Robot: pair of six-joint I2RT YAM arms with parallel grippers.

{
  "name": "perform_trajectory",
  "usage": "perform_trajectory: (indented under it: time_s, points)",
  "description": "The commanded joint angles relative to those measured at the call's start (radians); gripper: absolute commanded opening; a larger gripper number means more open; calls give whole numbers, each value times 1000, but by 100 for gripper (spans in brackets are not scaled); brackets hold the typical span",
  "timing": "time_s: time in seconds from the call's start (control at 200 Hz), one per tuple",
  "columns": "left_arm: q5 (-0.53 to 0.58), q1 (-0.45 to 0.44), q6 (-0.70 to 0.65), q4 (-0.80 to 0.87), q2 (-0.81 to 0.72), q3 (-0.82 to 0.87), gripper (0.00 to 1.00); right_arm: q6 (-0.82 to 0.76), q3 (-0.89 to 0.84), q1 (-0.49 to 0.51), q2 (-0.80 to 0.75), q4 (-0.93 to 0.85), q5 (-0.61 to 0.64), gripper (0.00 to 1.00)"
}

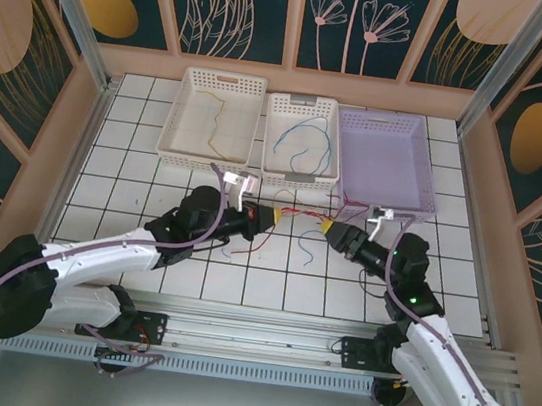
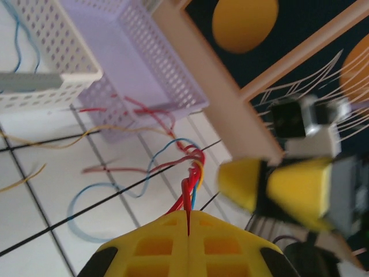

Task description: Untangle the cables

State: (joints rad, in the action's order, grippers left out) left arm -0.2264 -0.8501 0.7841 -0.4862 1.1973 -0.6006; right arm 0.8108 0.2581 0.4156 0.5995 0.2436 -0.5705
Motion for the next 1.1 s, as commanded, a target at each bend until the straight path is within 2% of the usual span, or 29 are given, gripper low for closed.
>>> perform_trajectory:
  time_s: [0.0,0.055,0.15,0.265,0.39,0.44,0.54,0.681,0.891,0.971,1.096]
  points:
    - [-36,-4,110,-128,-9,-2,0,28,-43,109,25,168,79,61]
    - [-66,-4,146,-160,5,-3,0,26,-51,170,49,231,107,57]
    - [-98,-4,198,-199,24,-3,0,-13,-28,261,97,270,166,56]
    - [-126,-4,249,-243,37,4,0,-41,1,326,160,292,235,55]
    - [-133,-4,256,-242,33,10,0,-44,9,336,218,355,238,54]
    - [-145,-4,260,-247,32,12,0,-49,13,337,228,359,254,50]
    - [-177,-3,282,-281,39,26,0,-54,9,335,224,365,311,45]
    - [-217,-5,317,-334,59,57,0,-47,-6,337,209,421,325,44]
    - [-224,-5,299,-301,36,96,0,-34,-21,329,101,327,486,45]
    - [-235,-4,302,-314,33,116,0,-26,-32,322,89,348,489,45]
    - [-241,-5,318,-343,33,140,0,-26,-3,321,151,352,441,43]
